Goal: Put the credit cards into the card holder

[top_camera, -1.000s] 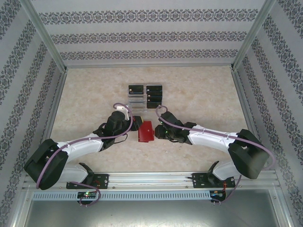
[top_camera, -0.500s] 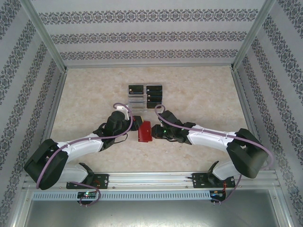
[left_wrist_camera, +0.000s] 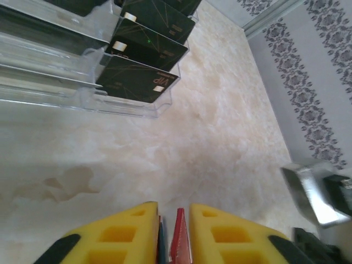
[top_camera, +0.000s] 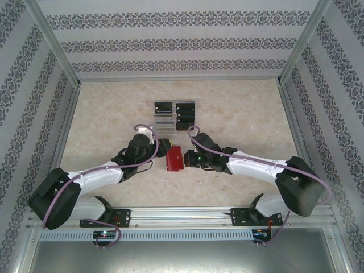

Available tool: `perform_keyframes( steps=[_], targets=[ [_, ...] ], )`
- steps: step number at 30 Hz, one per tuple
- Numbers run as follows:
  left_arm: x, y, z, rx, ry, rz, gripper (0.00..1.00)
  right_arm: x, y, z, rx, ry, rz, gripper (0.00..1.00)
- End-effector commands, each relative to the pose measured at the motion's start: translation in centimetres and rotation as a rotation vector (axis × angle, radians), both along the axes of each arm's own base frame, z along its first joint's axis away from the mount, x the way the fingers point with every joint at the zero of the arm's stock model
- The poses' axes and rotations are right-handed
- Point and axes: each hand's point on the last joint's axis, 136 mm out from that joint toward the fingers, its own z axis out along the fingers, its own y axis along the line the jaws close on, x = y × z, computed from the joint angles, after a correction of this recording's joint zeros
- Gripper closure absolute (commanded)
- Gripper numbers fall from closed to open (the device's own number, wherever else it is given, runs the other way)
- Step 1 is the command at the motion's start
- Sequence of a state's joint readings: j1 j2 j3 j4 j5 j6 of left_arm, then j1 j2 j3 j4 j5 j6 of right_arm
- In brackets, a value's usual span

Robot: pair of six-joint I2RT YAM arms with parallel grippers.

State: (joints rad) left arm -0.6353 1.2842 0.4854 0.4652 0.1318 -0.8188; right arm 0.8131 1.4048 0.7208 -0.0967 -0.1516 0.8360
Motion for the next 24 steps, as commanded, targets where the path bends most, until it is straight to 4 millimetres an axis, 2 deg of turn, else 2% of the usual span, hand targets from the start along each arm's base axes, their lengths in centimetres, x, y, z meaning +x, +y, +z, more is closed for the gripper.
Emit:
perform_keyframes(
  steps=[1,6,9,15,21,24],
  targets=[
    [-0.3,1.3,-1.3,0.07,-0.011,0.047,0.61,0.2,-0.2,1.6,0.002,-0.01,0.003,1.0],
    [-0.7,3.1,-3.6,0.164,0.029,0.094,0.46,0.1,-0.3,1.6,-0.011,-0.004,0.002,1.0],
    [-1.0,3.4,-4.1,0.201,0.053,0.086,0.38,0.1,-0.2,1.7,-0.004,-0.002,0.003,1.0],
    [-1.2,2.3,-3.3,0.188,0.058,0.028,0.31,0.2,0.5,3.4,0.043,-0.021,0.007,1.0],
    [-1.0,1.1,-2.4,0.165,0.06,-0.013,0.28,0.3,1.4,6.0,0.082,-0.057,0.025,1.0],
    [-0.9,0.7,-2.5,0.15,0.068,-0.028,0.26,0.4,1.6,6.6,0.082,-0.066,0.029,1.0]
  ],
)
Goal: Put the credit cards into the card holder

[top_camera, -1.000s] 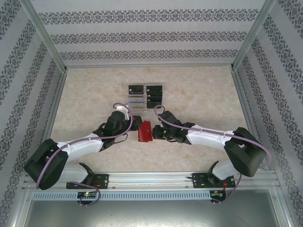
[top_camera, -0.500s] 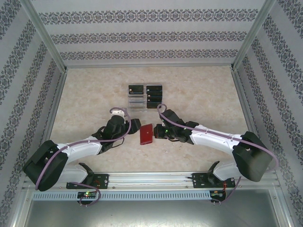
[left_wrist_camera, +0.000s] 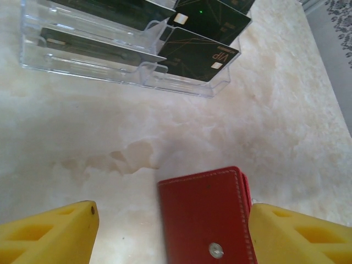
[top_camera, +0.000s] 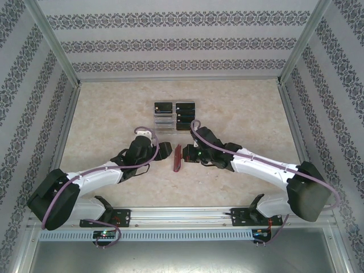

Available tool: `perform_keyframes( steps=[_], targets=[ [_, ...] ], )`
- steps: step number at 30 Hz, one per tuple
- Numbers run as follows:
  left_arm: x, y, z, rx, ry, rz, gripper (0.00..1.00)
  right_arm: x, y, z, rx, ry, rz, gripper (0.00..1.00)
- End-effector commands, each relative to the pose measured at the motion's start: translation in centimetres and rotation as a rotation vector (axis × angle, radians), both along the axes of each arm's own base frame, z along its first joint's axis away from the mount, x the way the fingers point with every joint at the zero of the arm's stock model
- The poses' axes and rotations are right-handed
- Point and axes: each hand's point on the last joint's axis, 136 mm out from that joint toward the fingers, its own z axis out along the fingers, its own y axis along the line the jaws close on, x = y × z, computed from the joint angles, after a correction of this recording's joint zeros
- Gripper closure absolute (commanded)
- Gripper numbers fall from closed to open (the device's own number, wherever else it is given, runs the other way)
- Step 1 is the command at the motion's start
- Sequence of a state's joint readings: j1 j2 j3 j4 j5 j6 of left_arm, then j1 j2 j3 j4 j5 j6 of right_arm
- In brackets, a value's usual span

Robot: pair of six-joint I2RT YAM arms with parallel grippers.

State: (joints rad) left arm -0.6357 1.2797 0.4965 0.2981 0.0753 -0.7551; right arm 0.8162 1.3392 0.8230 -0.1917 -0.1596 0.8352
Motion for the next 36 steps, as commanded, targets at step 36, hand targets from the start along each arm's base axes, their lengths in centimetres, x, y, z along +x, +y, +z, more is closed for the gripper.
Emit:
perform_keyframes(
  steps=[36],
  targets=[
    [0.3,-2.8,-3.5,0.055,0.153,-0.09,0.25,-1.9,-11.2,-8.5,-0.217,0.117,-0.203,1.0]
  ],
)
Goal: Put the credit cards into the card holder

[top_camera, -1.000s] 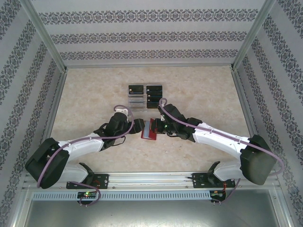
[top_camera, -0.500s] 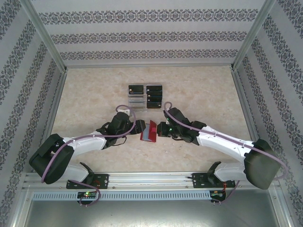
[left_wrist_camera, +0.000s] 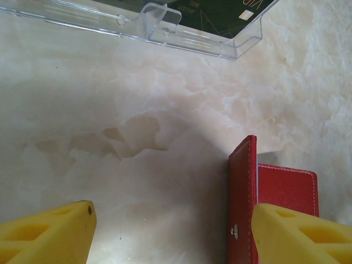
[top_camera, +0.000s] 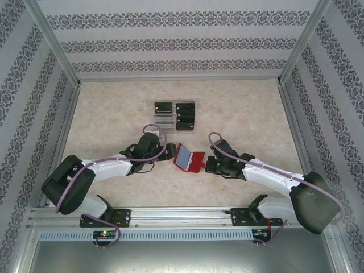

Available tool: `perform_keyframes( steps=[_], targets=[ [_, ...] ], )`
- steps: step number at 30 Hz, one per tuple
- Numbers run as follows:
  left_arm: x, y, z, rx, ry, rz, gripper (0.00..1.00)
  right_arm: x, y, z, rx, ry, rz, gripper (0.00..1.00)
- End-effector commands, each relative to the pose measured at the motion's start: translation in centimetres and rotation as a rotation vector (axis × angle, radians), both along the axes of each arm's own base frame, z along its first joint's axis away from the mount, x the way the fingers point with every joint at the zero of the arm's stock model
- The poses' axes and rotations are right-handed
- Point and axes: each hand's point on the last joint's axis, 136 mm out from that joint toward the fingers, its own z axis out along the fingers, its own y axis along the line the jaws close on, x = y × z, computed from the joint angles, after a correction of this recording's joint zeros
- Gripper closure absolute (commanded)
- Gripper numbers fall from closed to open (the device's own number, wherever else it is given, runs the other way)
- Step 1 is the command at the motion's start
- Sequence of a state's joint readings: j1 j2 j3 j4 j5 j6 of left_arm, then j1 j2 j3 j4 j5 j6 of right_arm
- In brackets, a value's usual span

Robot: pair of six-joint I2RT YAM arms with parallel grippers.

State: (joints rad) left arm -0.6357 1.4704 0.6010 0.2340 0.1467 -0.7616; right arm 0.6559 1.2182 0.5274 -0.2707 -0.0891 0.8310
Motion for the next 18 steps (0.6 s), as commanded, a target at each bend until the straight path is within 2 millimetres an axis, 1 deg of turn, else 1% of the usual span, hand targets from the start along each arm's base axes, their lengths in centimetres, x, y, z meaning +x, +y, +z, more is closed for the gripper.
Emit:
perform_keyframes(
  steps=[1,8,18],
  targets=[
    [0.0,-1.0,0.3,-0.001,0.005,-0.038,0.25,0.6,-0.2,0.4,-0.002,-0.035,0.001,1.0],
    [0.3,-1.5,0.2,0.003,0.009,-0.05,0.25,0.8,-0.2,0.6,0.005,-0.043,-0.001,1.0],
    [0.5,-1.7,-0.6,0.013,0.016,-0.06,0.25,0.7,-1.0,-0.9,-0.031,-0.008,-0.02,1.0]
  ],
)
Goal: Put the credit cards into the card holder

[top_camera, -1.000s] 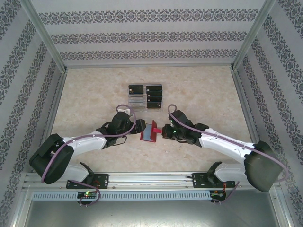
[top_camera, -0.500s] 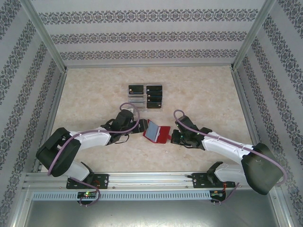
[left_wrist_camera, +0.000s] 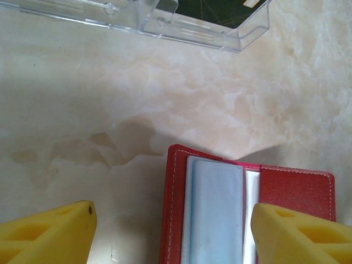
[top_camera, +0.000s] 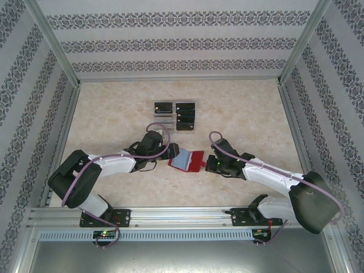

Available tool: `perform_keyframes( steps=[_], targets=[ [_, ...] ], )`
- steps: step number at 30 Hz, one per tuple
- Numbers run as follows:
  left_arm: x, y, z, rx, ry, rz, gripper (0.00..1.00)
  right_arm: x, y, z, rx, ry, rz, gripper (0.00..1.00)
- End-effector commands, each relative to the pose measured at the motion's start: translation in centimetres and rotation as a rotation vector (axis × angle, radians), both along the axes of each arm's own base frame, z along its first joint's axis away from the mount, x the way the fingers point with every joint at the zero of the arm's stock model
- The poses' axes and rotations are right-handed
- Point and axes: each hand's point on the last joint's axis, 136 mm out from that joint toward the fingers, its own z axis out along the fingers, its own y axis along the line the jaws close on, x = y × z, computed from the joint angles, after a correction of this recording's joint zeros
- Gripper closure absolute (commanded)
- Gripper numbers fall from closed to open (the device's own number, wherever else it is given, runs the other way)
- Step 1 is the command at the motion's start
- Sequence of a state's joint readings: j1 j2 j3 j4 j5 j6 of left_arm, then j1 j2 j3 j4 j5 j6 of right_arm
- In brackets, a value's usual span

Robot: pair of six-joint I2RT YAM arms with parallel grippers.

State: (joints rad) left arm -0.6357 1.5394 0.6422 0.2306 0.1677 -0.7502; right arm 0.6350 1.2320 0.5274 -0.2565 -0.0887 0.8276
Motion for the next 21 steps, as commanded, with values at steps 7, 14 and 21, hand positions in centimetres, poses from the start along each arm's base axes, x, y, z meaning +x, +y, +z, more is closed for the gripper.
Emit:
perform_keyframes(
  steps=[7,14,21],
  targets=[
    [0.1,-1.6,0.9,-0.059,-0.037,-0.049,0.37,0.0,-1.6,-1.9,-0.05,0.023,-0.019,1.0],
    [0.1,-2.4,1.6,-0.127,-0.055,-0.064,0.52,0.1,-2.0,-2.6,-0.058,0.037,-0.025,1.0],
    [0.1,-1.6,0.6,-0.085,-0.036,-0.037,0.46,0.1,-2.1,-3.0,-0.064,0.047,-0.027,1.0]
  ],
)
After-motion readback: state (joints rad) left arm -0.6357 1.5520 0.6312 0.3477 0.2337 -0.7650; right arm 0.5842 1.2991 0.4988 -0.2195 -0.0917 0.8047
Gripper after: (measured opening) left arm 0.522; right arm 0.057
